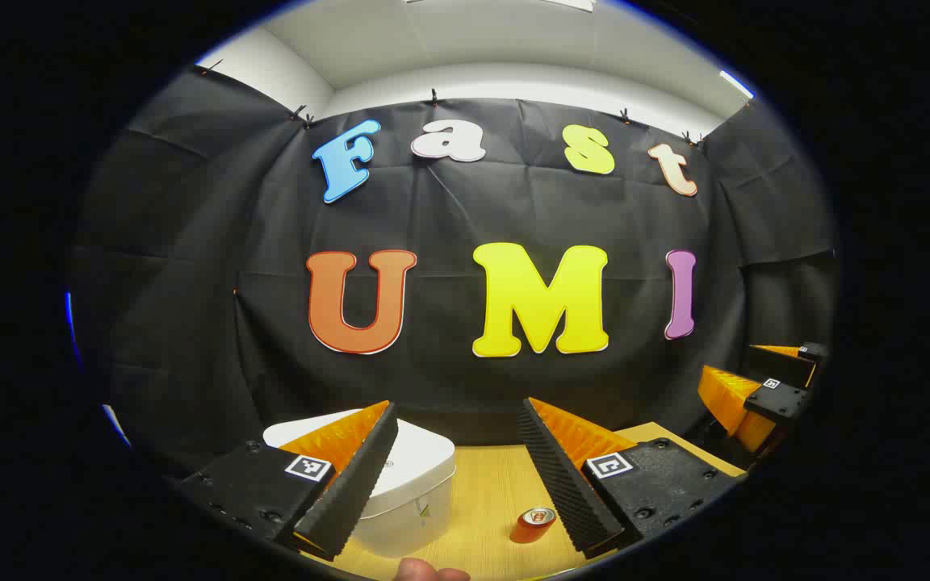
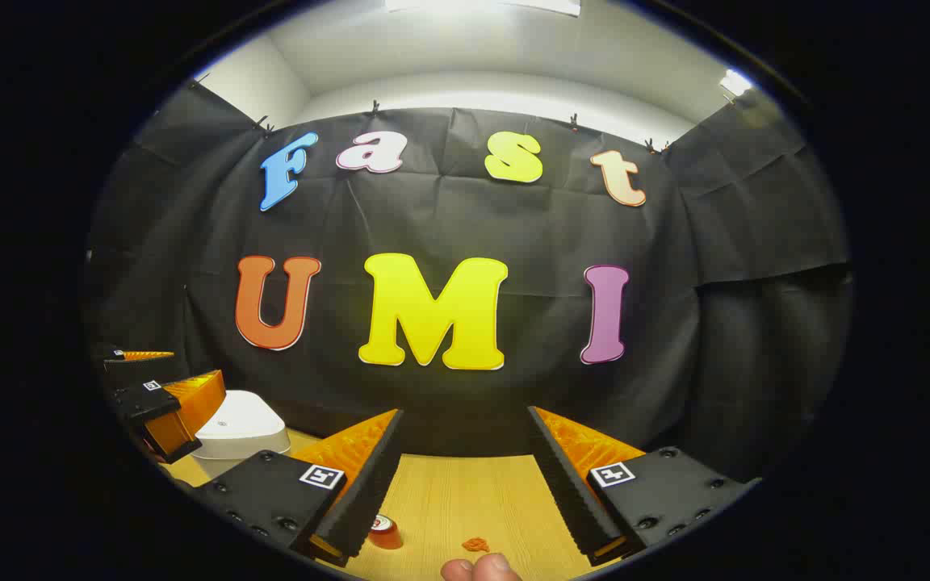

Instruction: Press the lid of the desktop garbage bin to open it, pick up the crumpled paper on the desktop and throw it into the bin, then pick up the pop can on the desktop and drop it into the bin, and finally close the garbage bin lid.

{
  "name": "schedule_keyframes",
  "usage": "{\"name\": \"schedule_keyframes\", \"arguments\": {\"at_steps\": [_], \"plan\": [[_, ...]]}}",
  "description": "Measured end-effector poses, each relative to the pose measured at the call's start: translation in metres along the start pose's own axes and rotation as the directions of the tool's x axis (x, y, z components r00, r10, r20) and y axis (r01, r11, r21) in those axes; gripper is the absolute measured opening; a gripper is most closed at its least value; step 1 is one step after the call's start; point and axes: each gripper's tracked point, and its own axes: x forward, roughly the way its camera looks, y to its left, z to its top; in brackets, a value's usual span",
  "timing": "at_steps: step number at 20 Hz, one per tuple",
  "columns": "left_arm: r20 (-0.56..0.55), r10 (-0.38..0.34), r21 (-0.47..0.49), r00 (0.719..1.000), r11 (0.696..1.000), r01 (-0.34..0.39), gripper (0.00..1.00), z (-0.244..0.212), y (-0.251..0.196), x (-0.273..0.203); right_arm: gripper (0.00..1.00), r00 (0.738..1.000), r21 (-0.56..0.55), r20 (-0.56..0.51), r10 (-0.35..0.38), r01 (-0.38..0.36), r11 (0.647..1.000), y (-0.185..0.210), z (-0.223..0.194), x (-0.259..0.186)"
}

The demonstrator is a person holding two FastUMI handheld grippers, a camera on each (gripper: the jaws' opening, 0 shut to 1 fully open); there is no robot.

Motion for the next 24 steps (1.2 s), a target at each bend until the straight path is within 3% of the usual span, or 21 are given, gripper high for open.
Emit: {"name": "schedule_keyframes", "arguments": {"at_steps": [19,24], "plan": [[-0.016,0.056,0.019,0.998,0.998,-0.056,0.98,-0.004,0.002,0.009,0.93,1.0,0.012,-0.015,0.008,-0.008,1.0,-0.009,-0.005,0.012],[-0.017,0.108,0.023,0.994,0.994,-0.107,0.99,-0.006,0.012,0.011,0.93,1.0,0.013,-0.017,0.011,-0.011,1.0,-0.014,-0.005,0.013]]}}
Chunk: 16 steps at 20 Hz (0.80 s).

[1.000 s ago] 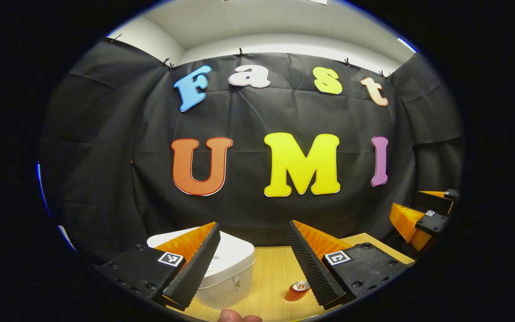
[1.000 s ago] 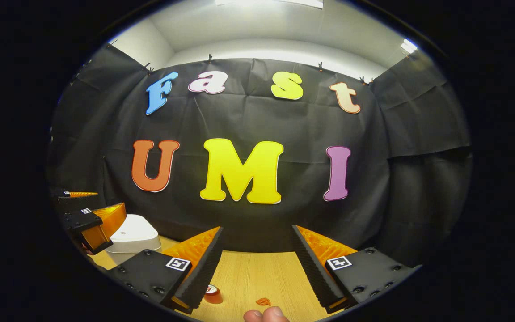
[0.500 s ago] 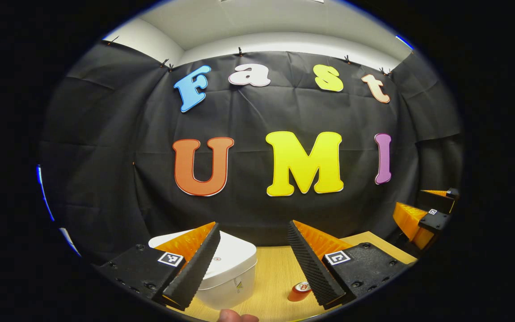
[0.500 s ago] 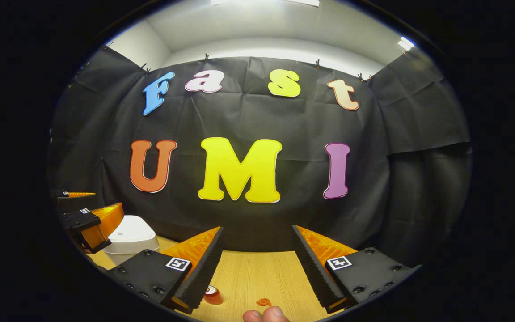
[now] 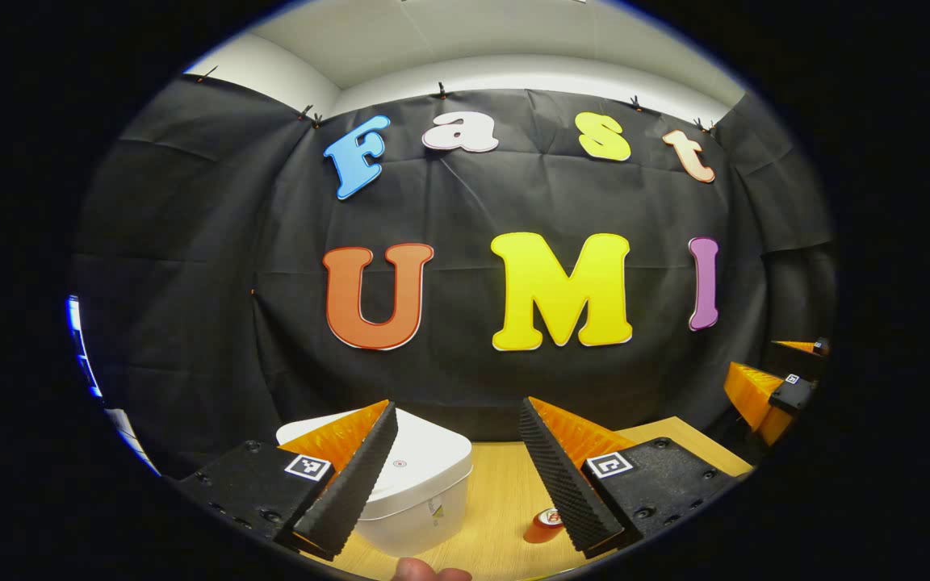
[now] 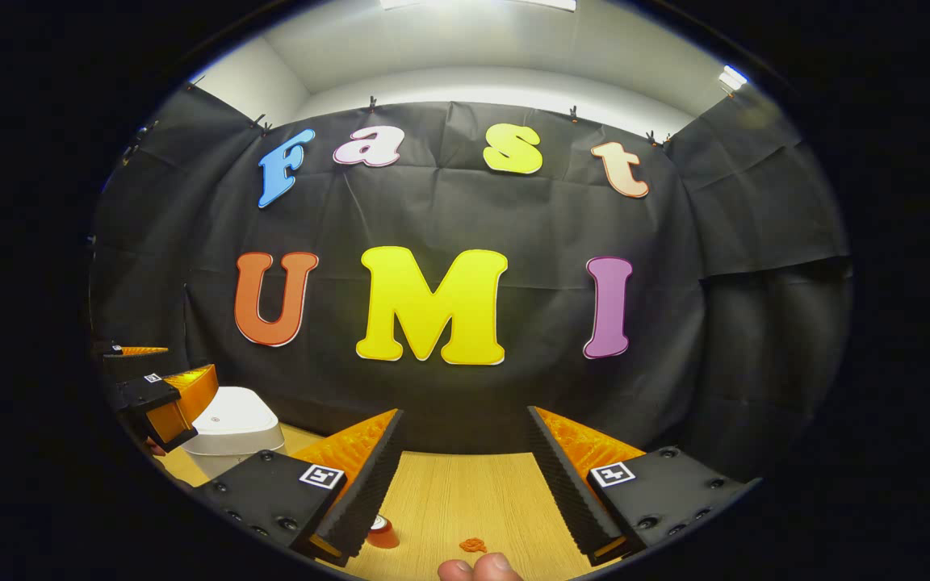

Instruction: Press the lid of the desktop garbage bin to open it, pick up the crumpled paper on the desktop and throw it into the bin, then pick up the pop can on the desktop and drop it into the bin, and finally close the garbage bin lid.

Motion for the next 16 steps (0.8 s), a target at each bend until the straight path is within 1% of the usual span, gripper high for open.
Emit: {"name": "schedule_keyframes", "arguments": {"at_steps": [2,4,5,7,8,10,12,15,16], "plan": [[-0.002,0.029,0.009,1.0,1.0,-0.029,0.99,-0.001,0.003,0.004,0.94,1.0,0.0,-0.006,0.003,-0.003,1.0,-0.001,-0.002,0.001],[-0.01,0.064,0.017,0.998,0.998,-0.064,0.98,-0.002,0.01,0.009,0.93,1.0,0.0,-0.008,0.006,-0.006,1.0,-0.003,-0.003,0.003],[-0.015,0.083,0.018,0.996,0.996,-0.082,0.98,-0.003,0.013,0.012,0.94,1.0,0.001,-0.009,0.008,-0.008,1.0,-0.005,-0.002,0.005],[-0.02,0.13,0.02,0.991,0.991,-0.13,0.98,-0.004,0.021,0.02,0.94,1.0,0.001,-0.018,0.016,-0.016,1.0,-0.007,-0.005,0.009],[-0.026,0.147,0.021,0.989,0.989,-0.147,0.98,-0.005,0.025,0.022,0.93,1.0,0.0,-0.02,0.017,-0.017,1.0,-0.008,-0.005,0.01],[-0.042,0.18,0.016,0.983,0.984,-0.179,0.98,-0.009,0.031,0.028,0.94,1.0,0.0,-0.022,0.018,-0.018,1.0,-0.013,-0.005,0.013],[-0.055,0.208,0.014,0.977,0.978,-0.207,0.97,-0.012,0.036,0.034,0.93,0.999,0.004,-0.029,0.017,-0.017,1.0,-0.019,-0.007,0.016],[-0.077,0.244,0.023,0.967,0.97,-0.243,0.8,-0.019,0.043,0.042,0.93,0.999,0.002,-0.036,0.012,-0.012,1.0,-0.027,-0.008,0.02],[-0.087,0.27,0.035,0.959,0.963,-0.268,0.75,-0.022,0.048,0.044,0.93,0.999,0.004,-0.043,0.013,-0.013,1.0,-0.029,-0.009,0.022]]}}
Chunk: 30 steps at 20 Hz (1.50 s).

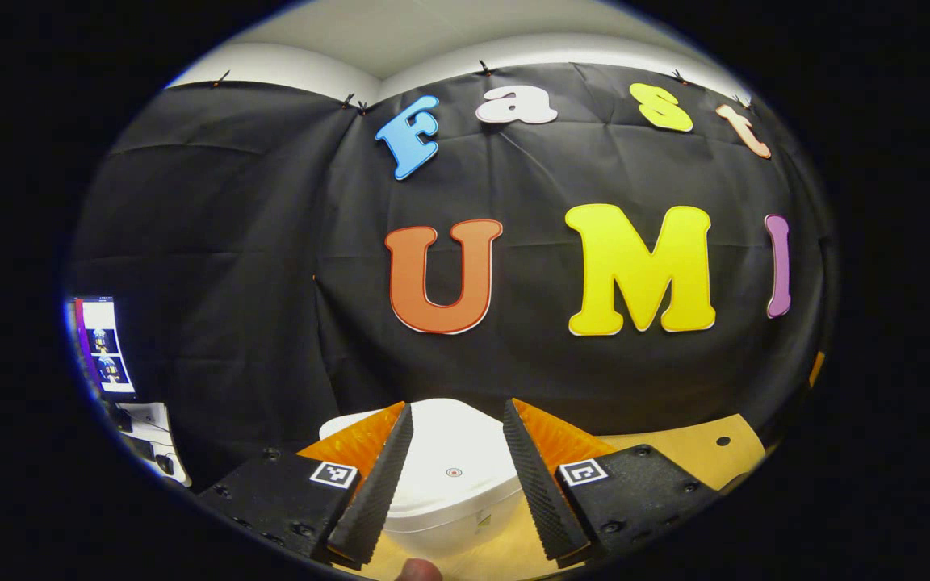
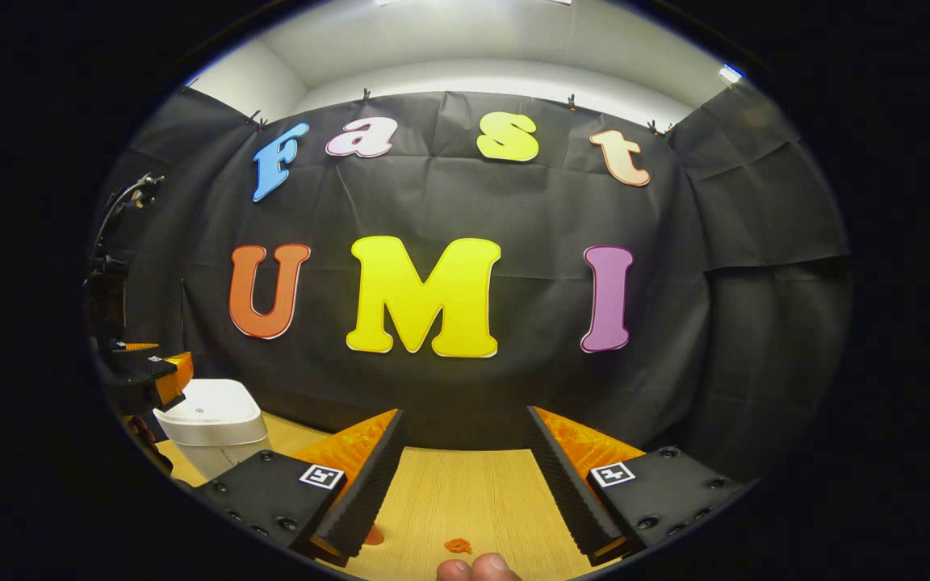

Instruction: Press the lid of the desktop garbage bin to open it, pick up the crumpled paper on the desktop and throw it into the bin, then pick up the pop can on the desktop and drop it into the bin, and finally close the garbage bin lid.

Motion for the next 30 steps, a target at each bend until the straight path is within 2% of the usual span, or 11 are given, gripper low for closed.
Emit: {"name": "schedule_keyframes", "arguments": {"at_steps": [5,9,12,16,24,30], "plan": [[-0.057,0.027,0.016,0.998,1.0,-0.026,0.61,-0.017,-0.003,0.013,0.93,1.0,0.005,-0.019,-0.013,0.014,1.0,-0.01,-0.004,0.004],[-0.076,0.058,0.0,0.995,0.998,-0.058,0.39,-0.024,0.0,0.021,0.93,0.999,-0.01,-0.027,-0.018,0.018,1.0,-0.015,-0.006,0.007],[-0.126,0.082,0.009,0.989,0.997,-0.081,0.19,-0.039,0.003,0.029,0.94,0.999,-0.02,-0.031,-0.02,0.019,1.0,-0.016,-0.007,0.01],[-0.211,0.109,-0.006,0.971,0.994,-0.113,0.03,-0.066,0.009,0.038,0.94,0.999,-0.037,-0.035,-0.021,0.02,0.999,-0.014,-0.008,0.013],[-0.268,0.082,-0.048,0.96,0.994,-0.099,0.03,-0.086,0.002,0.04,0.94,0.999,-0.035,-0.03,-0.026,0.025,0.999,-0.011,-0.006,0.012],[-0.285,0.102,0.007,0.953,0.995,-0.104,0.03,-0.093,0.001,0.039,0.93,0.999,-0.019,-0.031,-0.02,0.02,1.0,-0.006,-0.008,0.011]]}}
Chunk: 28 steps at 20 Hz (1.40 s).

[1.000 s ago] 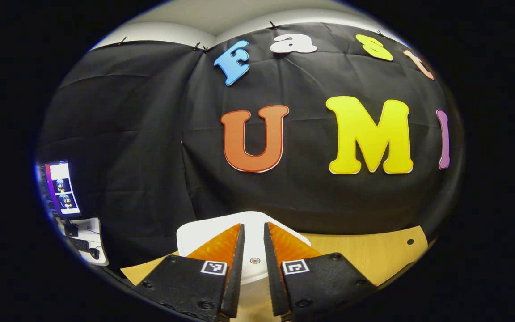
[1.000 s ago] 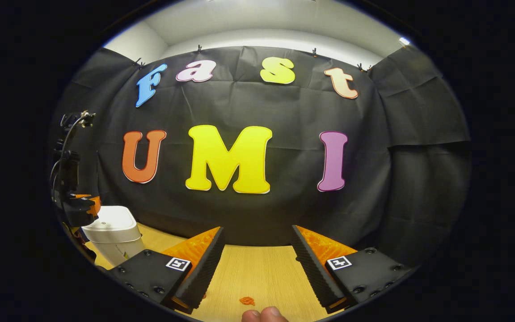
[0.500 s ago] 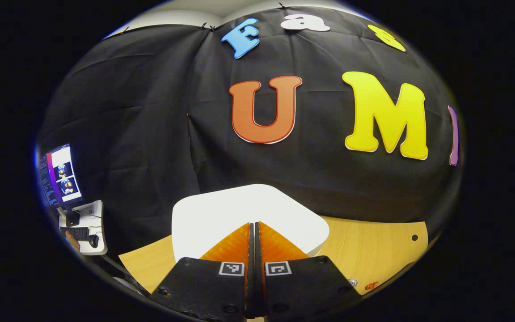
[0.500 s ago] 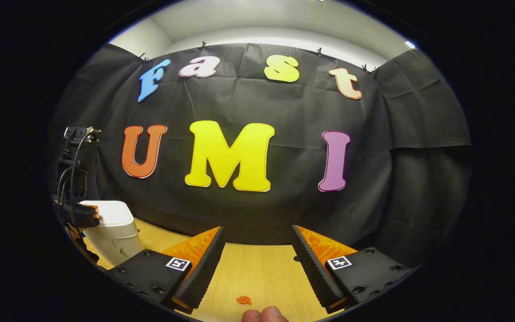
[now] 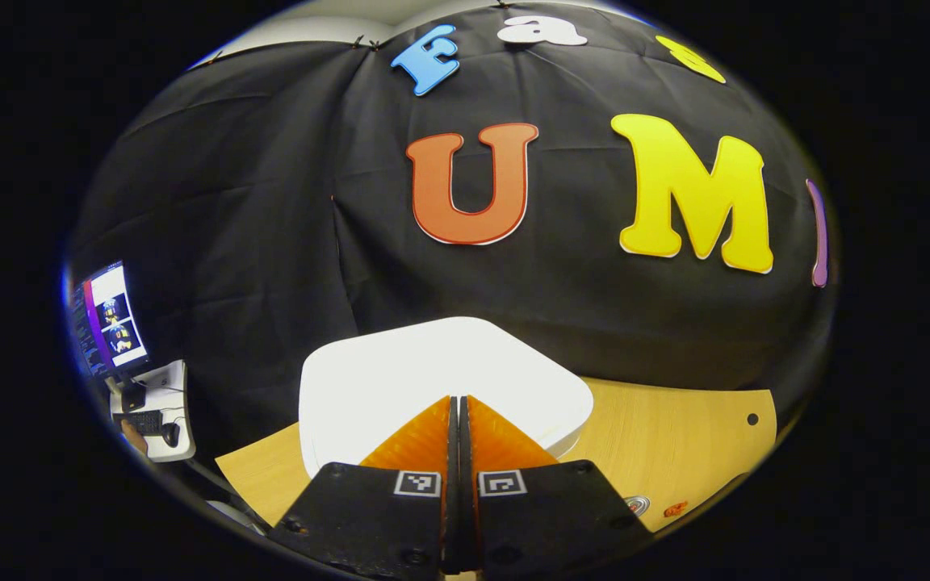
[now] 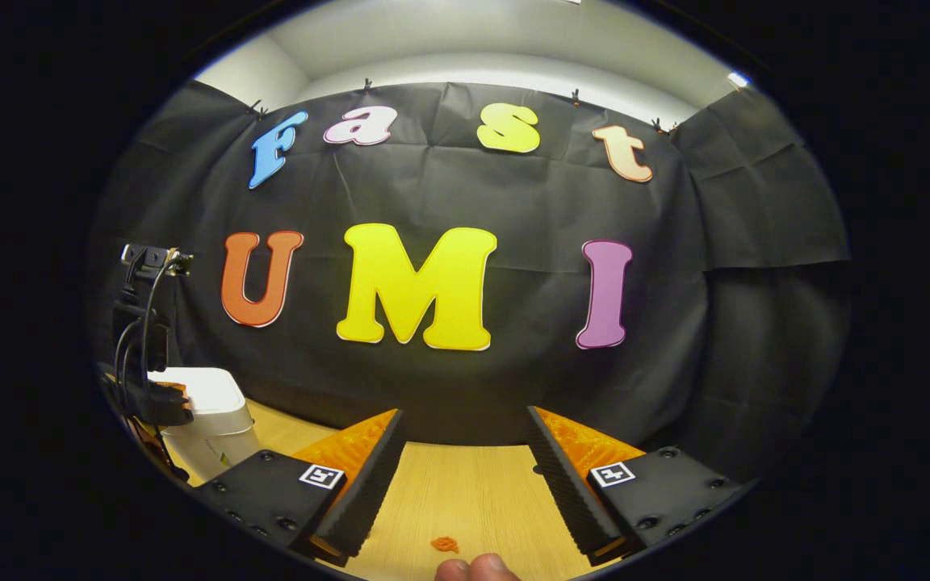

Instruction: Press the lid of the desktop garbage bin to open it, pick up the crumpled paper on the desktop and throw it into the bin, then pick up the pop can on the desktop and drop it into the bin, and finally close the garbage bin lid.

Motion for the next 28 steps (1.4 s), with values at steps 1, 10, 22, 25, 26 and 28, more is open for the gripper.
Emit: {"name": "schedule_keyframes", "arguments": {"at_steps": [1,10,22,25,26,28], "plan": [[0.0,-0.002,0.012,1.0,1.0,0.002,0.04,-0.001,0.0,0.002,0.93,1.0,0.005,-0.001,-0.003,0.003,1.0,0.0,0.0,0.0],[0.113,-0.071,0.051,0.991,0.997,0.066,0.03,0.03,-0.012,-0.017,0.94,1.0,0.015,-0.011,-0.006,0.006,1.0,-0.005,-0.001,-0.002],[0.27,-0.261,0.048,0.927,0.965,0.257,0.08,0.079,-0.04,-0.083,0.93,1.0,0.025,0.025,0.004,-0.004,1.0,-0.007,0.011,-0.02],[0.291,-0.306,0.06,0.906,0.951,0.302,0.23,0.083,-0.045,-0.096,0.93,1.0,0.029,0.022,0.002,-0.002,1.0,-0.009,0.01,-0.022],[0.298,-0.317,0.069,0.9,0.948,0.311,0.31,0.084,-0.046,-0.099,0.93,1.0,0.026,0.023,0.0,0.0,1.0,-0.011,0.01,-0.023],[0.308,-0.34,0.079,0.889,0.94,0.332,0.44,0.086,-0.05,-0.106,0.93,1.0,0.02,0.024,-0.006,0.005,1.0,-0.013,0.009,-0.023]]}}
